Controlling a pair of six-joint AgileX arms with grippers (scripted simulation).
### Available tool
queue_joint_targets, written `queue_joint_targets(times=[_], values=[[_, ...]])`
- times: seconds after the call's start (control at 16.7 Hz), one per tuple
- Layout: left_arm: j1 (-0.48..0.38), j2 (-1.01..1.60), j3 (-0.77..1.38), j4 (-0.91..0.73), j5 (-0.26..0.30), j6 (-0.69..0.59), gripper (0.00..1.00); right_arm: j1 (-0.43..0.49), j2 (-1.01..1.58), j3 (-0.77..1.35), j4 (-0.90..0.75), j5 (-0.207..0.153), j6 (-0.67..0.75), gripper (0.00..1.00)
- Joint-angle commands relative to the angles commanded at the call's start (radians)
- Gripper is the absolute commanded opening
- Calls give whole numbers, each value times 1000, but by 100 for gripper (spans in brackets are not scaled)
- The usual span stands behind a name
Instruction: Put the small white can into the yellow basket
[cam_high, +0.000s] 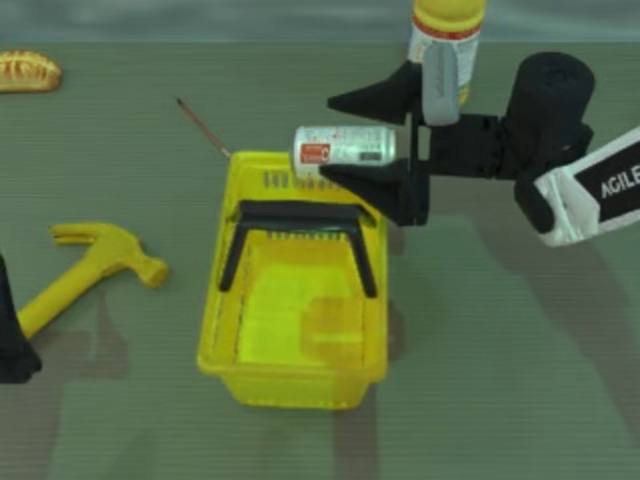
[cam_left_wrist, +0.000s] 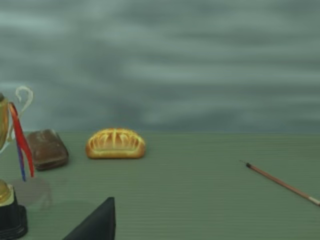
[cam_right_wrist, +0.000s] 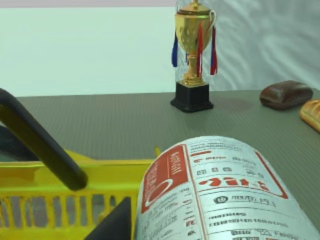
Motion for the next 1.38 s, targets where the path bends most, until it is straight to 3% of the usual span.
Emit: queue_joint_targets(times=[0.3, 0.54, 0.84, 1.38], values=[[-13, 26, 25, -20, 6, 14, 100, -7, -28, -16, -11, 12, -4, 100], [-78, 174, 169, -136, 29, 93, 100, -30, -181, -121, -78, 88, -21, 100], [-198, 507, 493, -390, 53, 260, 100, -92, -536, -367, -256, 279, -45, 100], [-443, 1303, 1245, -942, 50, 631, 100, -218, -1432, -878, -695, 714, -63, 100]])
